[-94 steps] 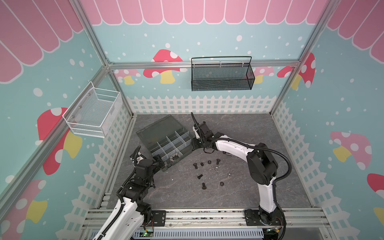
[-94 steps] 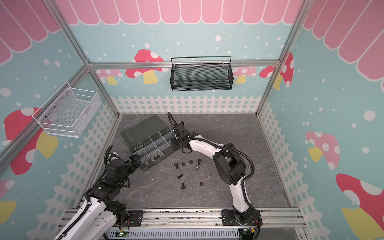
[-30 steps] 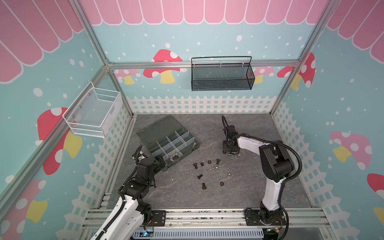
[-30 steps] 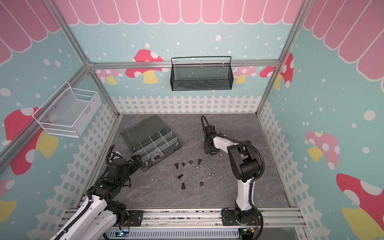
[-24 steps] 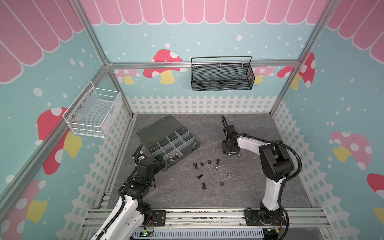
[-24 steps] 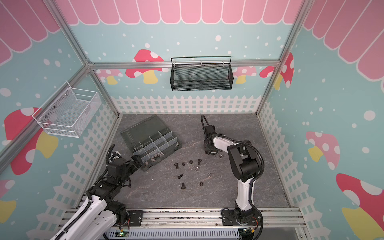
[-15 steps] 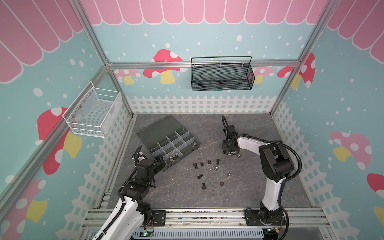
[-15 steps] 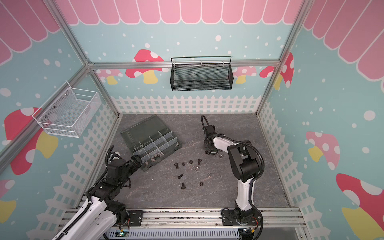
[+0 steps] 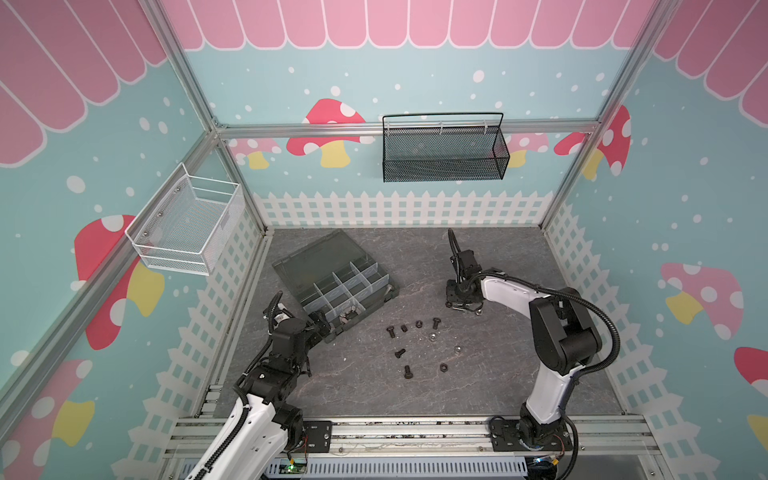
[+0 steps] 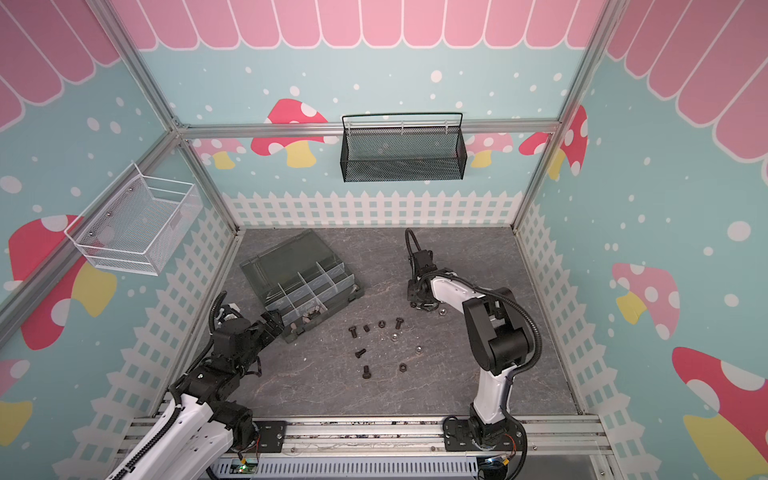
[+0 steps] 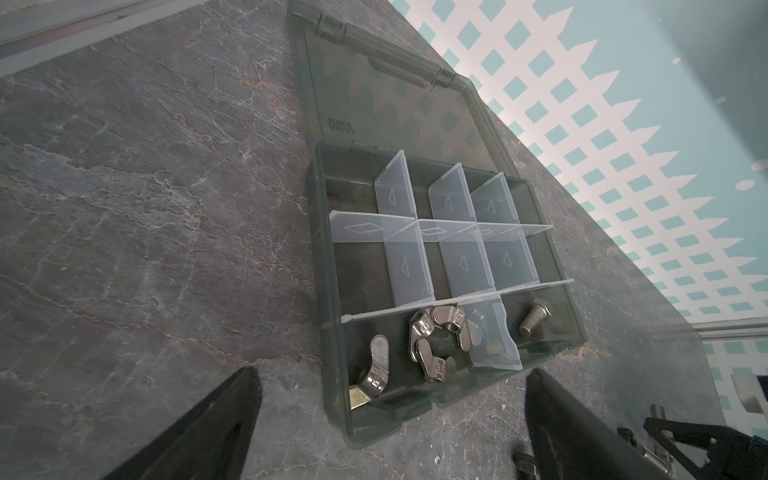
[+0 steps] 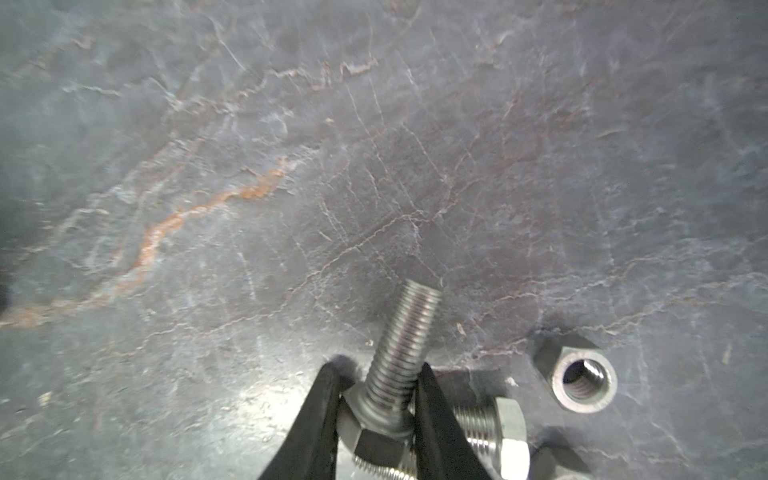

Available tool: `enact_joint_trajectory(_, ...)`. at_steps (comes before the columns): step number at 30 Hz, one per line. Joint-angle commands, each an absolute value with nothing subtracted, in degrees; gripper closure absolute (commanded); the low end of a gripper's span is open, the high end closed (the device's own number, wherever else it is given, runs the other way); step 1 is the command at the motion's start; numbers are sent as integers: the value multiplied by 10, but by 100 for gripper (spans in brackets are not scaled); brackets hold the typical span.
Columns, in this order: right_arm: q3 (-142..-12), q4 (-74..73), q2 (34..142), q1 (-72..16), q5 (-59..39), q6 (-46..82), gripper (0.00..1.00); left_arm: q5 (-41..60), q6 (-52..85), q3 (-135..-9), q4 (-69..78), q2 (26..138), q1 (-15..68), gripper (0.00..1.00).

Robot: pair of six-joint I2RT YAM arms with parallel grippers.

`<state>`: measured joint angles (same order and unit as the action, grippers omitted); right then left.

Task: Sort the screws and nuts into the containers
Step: 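Carry the silver bolt with the right gripper into the organizer and release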

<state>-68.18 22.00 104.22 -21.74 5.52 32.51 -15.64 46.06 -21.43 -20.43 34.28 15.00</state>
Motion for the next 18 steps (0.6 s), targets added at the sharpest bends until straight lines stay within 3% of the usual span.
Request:
enact_joint_trajectory(1,-678,214,1007,-230,54,339,98,-163,459,-216,-210,343,146,0)
enact_joint_trajectory(18,-726,165,993,-366,4,385,99,-164,461,-216,-212,348,146,0)
